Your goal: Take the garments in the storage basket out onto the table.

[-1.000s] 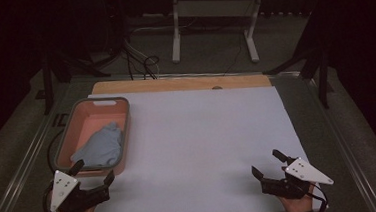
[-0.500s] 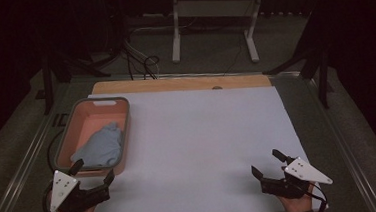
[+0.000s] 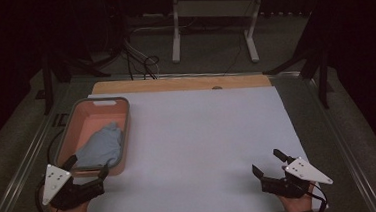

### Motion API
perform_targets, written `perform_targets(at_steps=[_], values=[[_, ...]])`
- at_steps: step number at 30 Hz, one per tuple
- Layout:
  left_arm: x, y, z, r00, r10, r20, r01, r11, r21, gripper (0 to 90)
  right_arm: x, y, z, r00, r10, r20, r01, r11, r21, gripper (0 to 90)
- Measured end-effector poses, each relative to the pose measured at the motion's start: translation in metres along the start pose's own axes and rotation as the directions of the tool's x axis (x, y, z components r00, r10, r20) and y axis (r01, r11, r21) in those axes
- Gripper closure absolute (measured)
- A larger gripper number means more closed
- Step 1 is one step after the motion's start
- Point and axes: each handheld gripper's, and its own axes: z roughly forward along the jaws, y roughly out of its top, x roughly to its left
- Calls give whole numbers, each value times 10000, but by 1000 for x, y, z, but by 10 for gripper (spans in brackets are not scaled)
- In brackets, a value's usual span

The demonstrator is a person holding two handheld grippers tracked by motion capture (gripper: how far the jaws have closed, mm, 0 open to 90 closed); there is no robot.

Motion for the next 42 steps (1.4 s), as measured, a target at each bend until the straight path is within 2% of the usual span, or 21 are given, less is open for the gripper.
perform_targets(at_steps=[9, 16, 24, 31, 35, 42], values=[[7, 9, 2, 10000, -38, 16, 37, 9998, 182, 6, 1, -1, 2, 10000, -36, 10, 36, 10000, 58, 99], [12, 25, 8, 9999, -116, 74, 112, 9986, 509, 6, 0, -1, 2, 10000, -44, 22, 44, 10000, 58, 99], [17, 37, 16, 10000, 79, -19, -78, 9963, 860, 6, 0, -1, 1, 10000, 36, 84, -36, 10000, 80, 98], [24, 45, 22, 9999, 119, 15, -119, 9970, 767, 6, 1, -2, 3, 10000, -16, 28, 16, 9999, 163, 98], [26, 47, 25, 9996, 283, 69, -287, 9971, 702, 7, 2, -1, 4, 10000, -61, 17, 61, 9998, 168, 98], [30, 50, 35, 9984, 559, 62, -563, 9938, 960, 10, 1, -2, 3, 10000, 26, 37, -27, 9999, 157, 99]])
